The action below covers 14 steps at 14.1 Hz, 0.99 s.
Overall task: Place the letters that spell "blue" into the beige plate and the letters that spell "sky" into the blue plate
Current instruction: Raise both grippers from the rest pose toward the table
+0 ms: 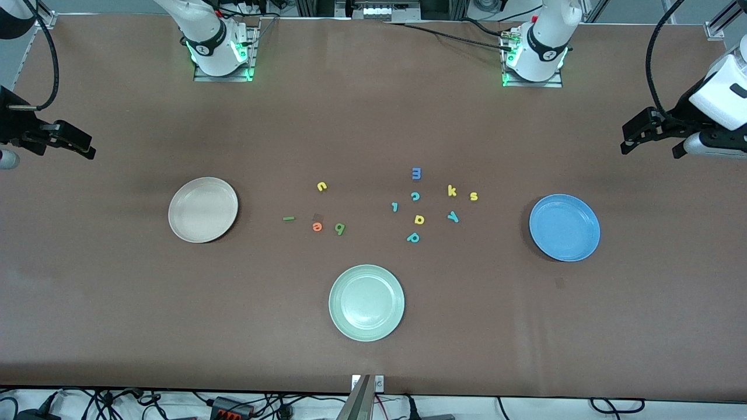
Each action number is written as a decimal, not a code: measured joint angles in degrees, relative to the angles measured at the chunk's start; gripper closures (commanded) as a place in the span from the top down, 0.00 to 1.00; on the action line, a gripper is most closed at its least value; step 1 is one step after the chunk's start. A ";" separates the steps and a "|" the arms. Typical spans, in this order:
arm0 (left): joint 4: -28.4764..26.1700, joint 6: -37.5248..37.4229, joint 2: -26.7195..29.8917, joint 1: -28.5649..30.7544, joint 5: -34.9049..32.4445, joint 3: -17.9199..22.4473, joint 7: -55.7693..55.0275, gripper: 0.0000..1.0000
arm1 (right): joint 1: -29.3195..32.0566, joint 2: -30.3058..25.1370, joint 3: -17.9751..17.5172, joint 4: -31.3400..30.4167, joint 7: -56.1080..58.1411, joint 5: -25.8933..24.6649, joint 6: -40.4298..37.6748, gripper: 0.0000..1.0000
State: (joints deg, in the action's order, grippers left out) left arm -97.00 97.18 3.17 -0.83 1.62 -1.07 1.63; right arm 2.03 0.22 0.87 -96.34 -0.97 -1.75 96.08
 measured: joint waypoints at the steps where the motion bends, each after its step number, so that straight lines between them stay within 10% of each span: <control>1: 0.00 0.00 0.00 0.00 0.00 0.00 0.00 1.00 | 0.01 0.01 0.00 0.00 0.07 0.00 0.00 1.00; 14: 0.00 0.00 0.00 0.00 0.00 0.00 0.00 1.00 | 0.03 0.09 0.02 0.00 1.06 0.00 -1.46 1.00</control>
State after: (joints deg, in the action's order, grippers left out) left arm -96.99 97.18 3.17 -0.83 1.62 -1.07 1.63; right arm 2.07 0.32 0.89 -96.34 0.09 -1.75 94.63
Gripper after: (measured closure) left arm 0.000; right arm 0.000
